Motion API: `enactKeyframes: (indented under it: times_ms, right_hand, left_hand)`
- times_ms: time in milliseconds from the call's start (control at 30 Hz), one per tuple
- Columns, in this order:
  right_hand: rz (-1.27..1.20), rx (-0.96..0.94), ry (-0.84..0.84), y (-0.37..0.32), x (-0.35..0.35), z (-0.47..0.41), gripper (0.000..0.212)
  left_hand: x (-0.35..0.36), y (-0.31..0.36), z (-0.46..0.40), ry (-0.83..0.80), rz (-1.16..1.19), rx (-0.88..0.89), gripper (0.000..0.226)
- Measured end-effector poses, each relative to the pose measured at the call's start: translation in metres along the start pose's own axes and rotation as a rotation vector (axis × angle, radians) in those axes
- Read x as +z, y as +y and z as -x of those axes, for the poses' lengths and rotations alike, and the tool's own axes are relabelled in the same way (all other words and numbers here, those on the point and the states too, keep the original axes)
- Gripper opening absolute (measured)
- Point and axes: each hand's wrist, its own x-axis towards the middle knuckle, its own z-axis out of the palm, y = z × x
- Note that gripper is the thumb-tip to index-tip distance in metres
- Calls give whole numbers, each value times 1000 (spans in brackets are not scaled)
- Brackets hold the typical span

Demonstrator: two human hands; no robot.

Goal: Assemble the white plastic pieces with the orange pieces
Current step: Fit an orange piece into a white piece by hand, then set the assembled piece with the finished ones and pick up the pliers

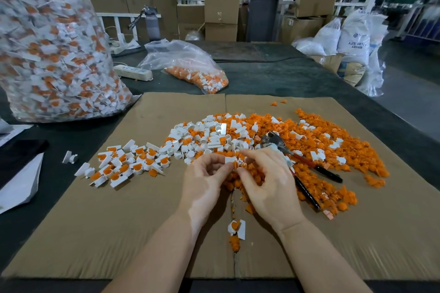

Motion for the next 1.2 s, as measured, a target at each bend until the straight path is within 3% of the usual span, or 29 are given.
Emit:
enactKeyframes:
  times_ms: [133, 200, 300, 400, 533, 700, 800, 900, 1033, 1200]
  right_hand:
    - [339, 335, 17, 8, -17, -9, 36]
    - [583, 538, -159, 18, -29, -14, 46]
    - [660, 723, -438, 31, -42, -22, 53]
    - [660, 743, -554, 39, -46, -27, 57]
    - [700, 657, -466, 40, -47, -28, 55]
    - [557, 505, -347, 24, -53, -33, 37]
    - [212, 535, -449, 8, -56, -37, 27]
    - [-103, 578, -587, -7, -58, -39, 30]
    - [-246, 625, -684, -17, -55, -36, 28]
    - [-291, 651, -752, -23, -56, -37, 22]
  left_hand:
    - [0, -2, -2, 15, -43, 13, 3]
    - [1, -2, -3, 26, -71, 9, 3]
    - [2, -2, -4, 22, -71, 0, 3]
    - [2, 0, -4, 9, -55, -9, 4]
    - [4, 7, -6, 29, -13, -31, 5]
    - [6, 22, -14, 103, 99, -114, 5]
    - [9, 29, -19, 114, 201, -212, 3]
    - [10, 35, -22, 122, 304, -310, 13]
    - [8, 35, -23, 150, 351, -360, 17]
    - [9, 34, -22, 200, 329, -382, 6]
